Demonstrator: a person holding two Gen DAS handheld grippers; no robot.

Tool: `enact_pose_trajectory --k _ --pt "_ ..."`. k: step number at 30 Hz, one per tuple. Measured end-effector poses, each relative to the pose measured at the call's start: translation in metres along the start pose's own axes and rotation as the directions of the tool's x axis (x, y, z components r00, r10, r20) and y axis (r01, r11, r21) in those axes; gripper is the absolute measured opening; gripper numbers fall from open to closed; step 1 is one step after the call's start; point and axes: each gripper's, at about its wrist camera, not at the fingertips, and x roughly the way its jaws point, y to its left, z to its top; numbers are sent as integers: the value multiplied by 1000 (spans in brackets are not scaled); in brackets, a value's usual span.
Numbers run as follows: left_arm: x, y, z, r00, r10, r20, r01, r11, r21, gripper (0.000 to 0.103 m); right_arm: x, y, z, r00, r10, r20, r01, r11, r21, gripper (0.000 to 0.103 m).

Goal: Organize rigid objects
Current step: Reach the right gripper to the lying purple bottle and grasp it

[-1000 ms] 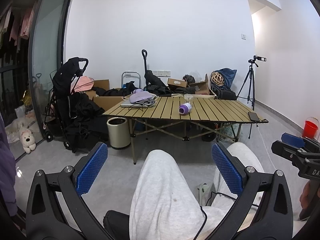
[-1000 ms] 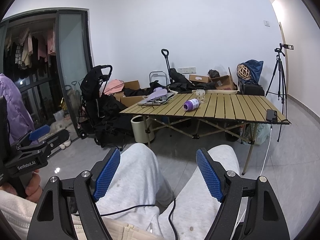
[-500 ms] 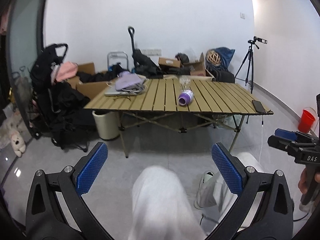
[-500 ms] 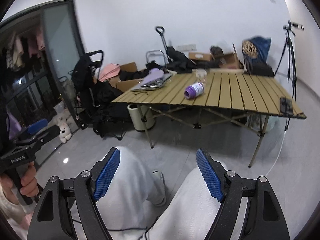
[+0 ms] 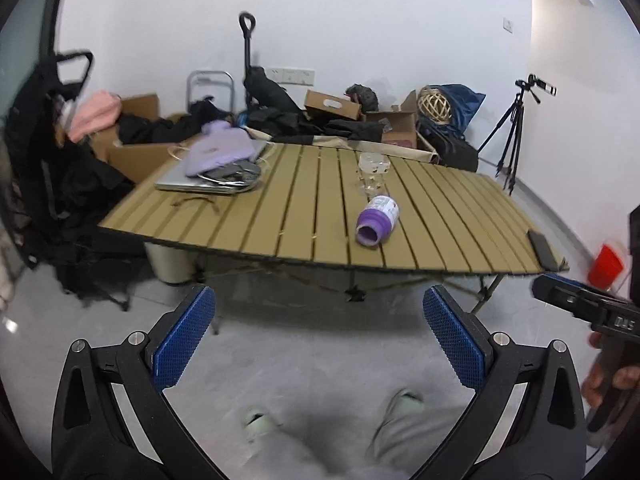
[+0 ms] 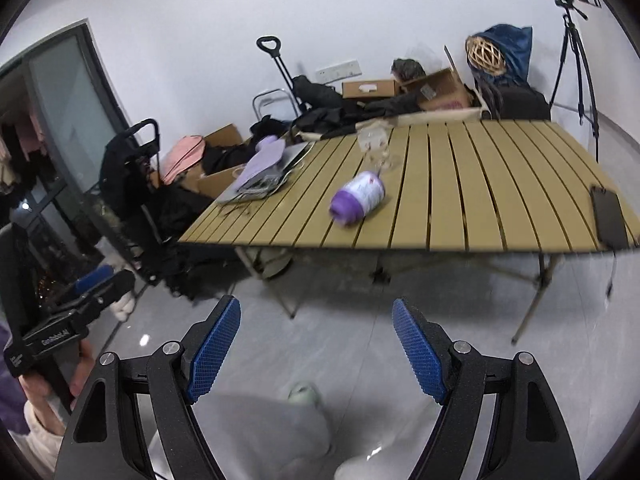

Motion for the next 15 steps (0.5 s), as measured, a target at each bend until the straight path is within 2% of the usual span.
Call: enact_pose_trajectory --k 6,10,13,15 --pt "73 11 33 996 83 29 -83 997 6 103 94 -17 52 999 -40 -30 41 999 26 83" --pt "108 18 52 987 136 83 -137 991 -1 103 162 -26 74 997 -39 -73 44 997 62 83" --pt "132 29 58 983 175 62 -172 984 -48 103 204 -38 82 997 -57 -55 64 988 140 83" --pt "146 36 61 982 186 46 -182 981 -74 103 233 -46 87 999 -30 -42 39 975 218 83"
